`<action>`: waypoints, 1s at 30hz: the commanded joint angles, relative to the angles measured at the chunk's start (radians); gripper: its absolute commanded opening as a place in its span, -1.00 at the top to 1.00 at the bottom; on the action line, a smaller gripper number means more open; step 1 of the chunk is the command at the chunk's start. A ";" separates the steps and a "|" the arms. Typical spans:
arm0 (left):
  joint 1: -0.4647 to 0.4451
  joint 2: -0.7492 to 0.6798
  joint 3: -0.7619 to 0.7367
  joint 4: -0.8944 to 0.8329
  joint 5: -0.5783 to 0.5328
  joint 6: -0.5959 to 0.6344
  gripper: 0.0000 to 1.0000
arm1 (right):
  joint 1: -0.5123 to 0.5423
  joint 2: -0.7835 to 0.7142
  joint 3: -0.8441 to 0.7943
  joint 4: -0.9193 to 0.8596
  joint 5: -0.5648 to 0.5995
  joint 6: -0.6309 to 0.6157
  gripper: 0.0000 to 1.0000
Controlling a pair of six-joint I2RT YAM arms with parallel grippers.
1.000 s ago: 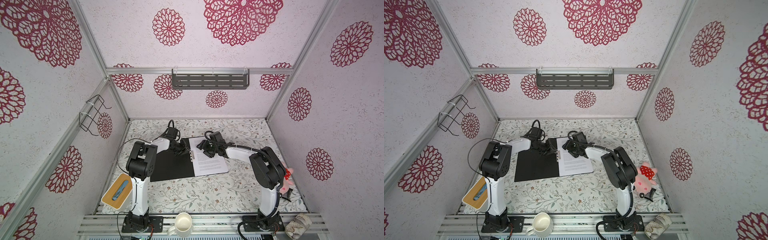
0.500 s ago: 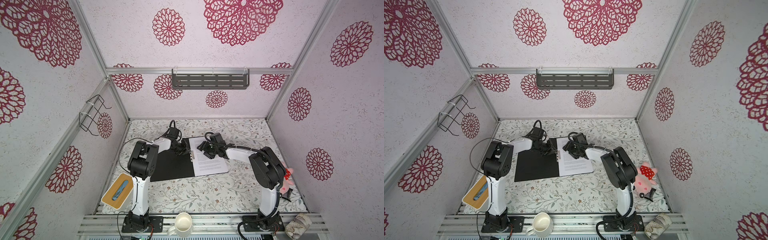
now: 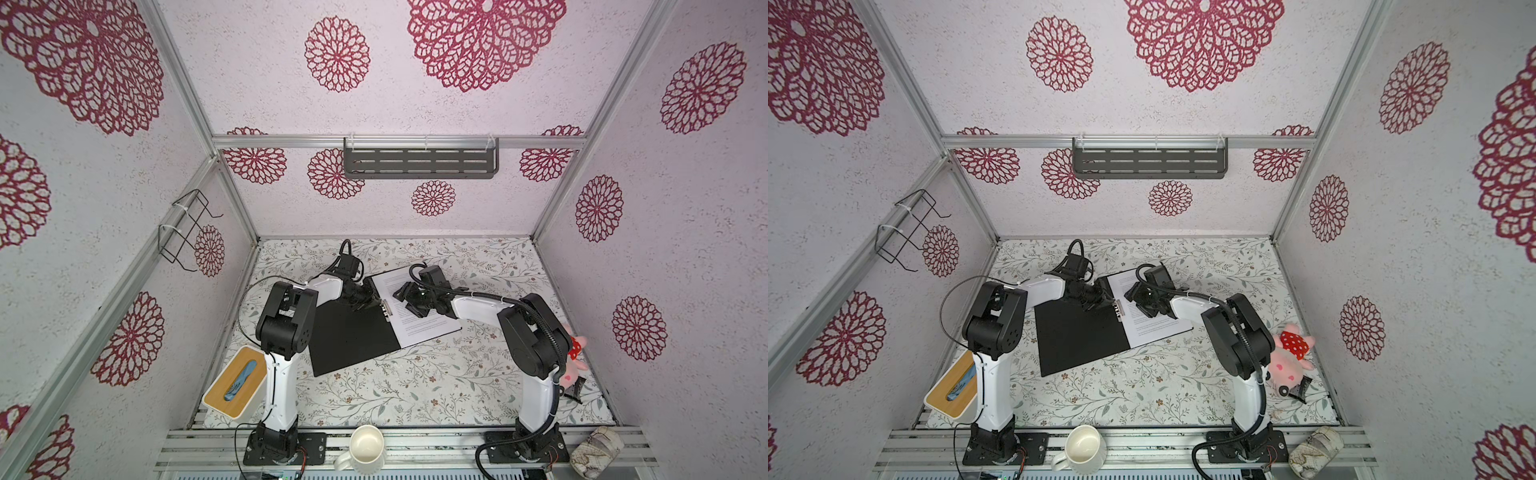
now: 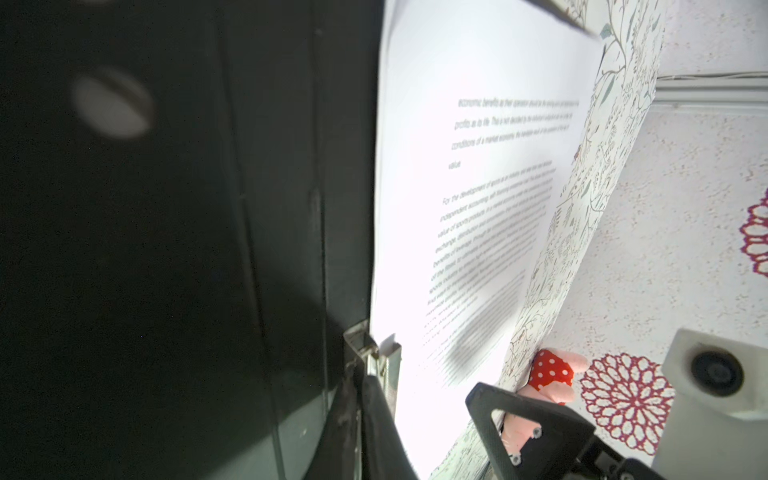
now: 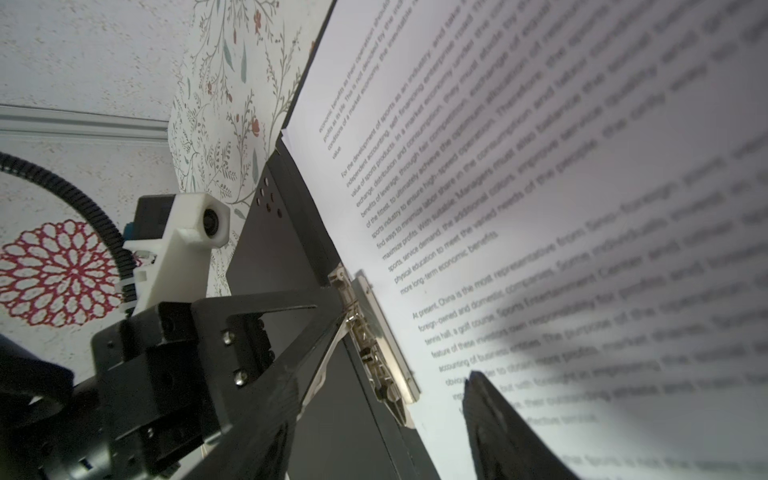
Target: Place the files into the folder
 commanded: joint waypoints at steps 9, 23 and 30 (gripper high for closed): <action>-0.011 0.037 0.015 -0.023 -0.011 0.046 0.86 | 0.027 0.024 0.146 -0.057 -0.101 0.019 0.06; -0.011 0.038 0.000 -0.012 -0.001 0.073 0.86 | 0.031 0.085 0.296 -0.347 -0.176 -0.077 0.30; -0.012 0.033 -0.007 -0.006 -0.002 0.082 0.86 | 0.033 0.101 0.313 -0.356 -0.197 -0.066 0.32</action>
